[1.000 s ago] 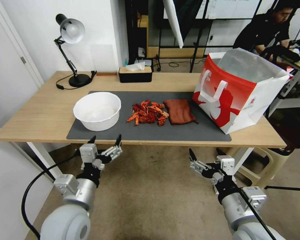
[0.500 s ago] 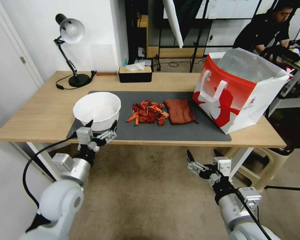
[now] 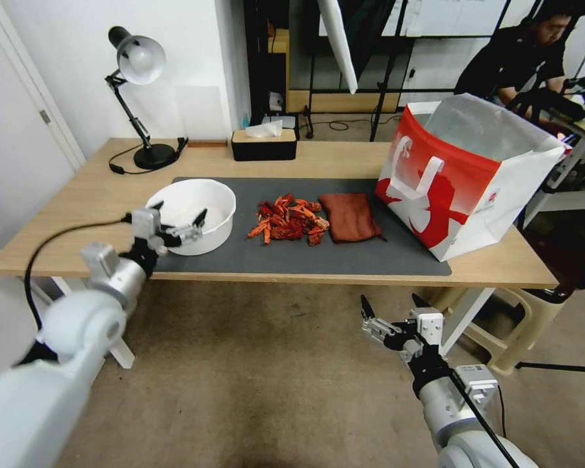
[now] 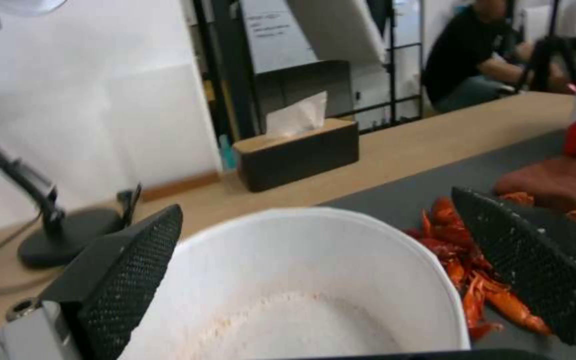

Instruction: Sweep shrimp from table into container with towel, then put container into takeout bag.

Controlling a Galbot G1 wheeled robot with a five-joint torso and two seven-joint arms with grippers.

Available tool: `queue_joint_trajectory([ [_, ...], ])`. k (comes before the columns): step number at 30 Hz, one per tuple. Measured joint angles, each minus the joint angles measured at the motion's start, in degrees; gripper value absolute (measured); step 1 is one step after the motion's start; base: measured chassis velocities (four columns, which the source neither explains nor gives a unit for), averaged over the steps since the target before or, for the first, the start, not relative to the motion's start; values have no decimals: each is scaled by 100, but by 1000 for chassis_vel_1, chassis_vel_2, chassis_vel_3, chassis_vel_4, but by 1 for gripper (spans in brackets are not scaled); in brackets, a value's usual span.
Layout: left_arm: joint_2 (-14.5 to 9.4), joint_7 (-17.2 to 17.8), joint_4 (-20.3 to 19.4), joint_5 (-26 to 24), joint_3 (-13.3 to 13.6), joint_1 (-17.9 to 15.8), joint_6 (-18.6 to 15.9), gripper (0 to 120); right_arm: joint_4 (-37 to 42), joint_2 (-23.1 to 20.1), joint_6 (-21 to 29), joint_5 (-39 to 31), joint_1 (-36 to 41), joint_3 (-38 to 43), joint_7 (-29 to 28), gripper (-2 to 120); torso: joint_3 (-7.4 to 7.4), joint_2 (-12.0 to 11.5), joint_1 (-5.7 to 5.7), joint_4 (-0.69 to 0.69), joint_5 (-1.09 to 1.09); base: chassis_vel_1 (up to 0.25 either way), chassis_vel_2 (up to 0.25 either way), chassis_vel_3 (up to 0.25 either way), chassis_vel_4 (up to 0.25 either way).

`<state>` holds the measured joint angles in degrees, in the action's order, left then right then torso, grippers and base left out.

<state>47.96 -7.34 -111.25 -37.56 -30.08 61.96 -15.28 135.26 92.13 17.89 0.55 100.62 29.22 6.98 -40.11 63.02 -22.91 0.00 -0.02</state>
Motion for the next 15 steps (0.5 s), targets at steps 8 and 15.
queue_joint_trajectory([
  [8, -592, -1752, 676, 475, 131, -647, 236, 100, -61, 2, -16, 5, -8, 39, 8, 100, 0, 0, 0, 0, 0, 0, 0, 0, 0],
  [15, -901, -3394, 1236, 1106, 141, -853, 969, 100, -134, 2, -39, 3, -36, 12, 4, 100, 1, 0, -1, 2, 0, 0, 0, 0, 0],
])
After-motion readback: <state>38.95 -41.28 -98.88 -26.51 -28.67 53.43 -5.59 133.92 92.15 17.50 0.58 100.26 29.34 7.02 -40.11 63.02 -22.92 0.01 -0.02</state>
